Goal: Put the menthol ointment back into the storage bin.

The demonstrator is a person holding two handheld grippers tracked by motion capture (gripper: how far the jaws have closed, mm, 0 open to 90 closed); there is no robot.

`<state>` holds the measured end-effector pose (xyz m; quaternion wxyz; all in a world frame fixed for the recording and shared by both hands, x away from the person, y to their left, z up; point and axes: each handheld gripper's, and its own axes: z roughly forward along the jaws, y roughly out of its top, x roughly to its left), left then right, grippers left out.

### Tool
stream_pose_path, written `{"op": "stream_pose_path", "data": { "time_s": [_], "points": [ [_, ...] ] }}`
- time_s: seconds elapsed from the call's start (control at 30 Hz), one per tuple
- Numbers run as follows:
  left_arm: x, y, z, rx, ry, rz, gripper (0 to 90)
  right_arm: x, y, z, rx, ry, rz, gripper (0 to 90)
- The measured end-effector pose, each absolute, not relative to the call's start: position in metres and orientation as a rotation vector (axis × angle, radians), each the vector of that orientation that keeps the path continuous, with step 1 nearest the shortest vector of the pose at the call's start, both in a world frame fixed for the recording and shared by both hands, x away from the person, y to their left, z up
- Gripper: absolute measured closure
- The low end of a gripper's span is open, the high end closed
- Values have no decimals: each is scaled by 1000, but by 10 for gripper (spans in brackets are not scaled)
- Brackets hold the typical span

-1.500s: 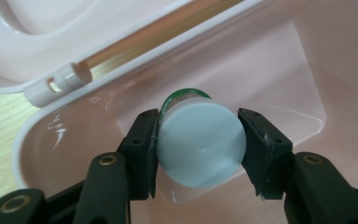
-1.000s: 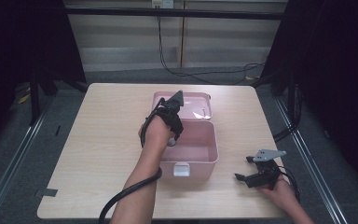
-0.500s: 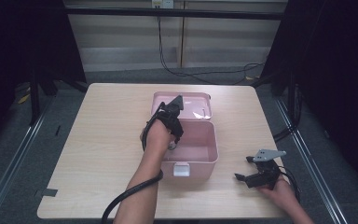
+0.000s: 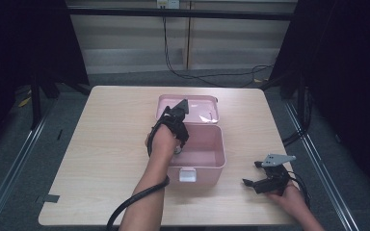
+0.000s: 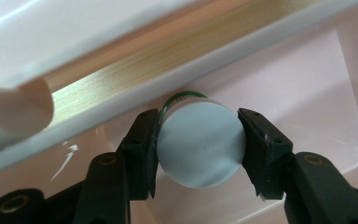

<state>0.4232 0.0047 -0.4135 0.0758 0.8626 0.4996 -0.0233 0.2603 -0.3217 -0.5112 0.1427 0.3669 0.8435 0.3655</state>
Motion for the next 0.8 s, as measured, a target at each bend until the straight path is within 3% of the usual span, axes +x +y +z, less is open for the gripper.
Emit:
{"op": "stream_pose_path", "data": {
  "time_s": [0.8],
  "points": [
    [422,7,-423,2591,1505,-53,503,260,-322,-511,1058,2433,1054,115]
  ]
}}
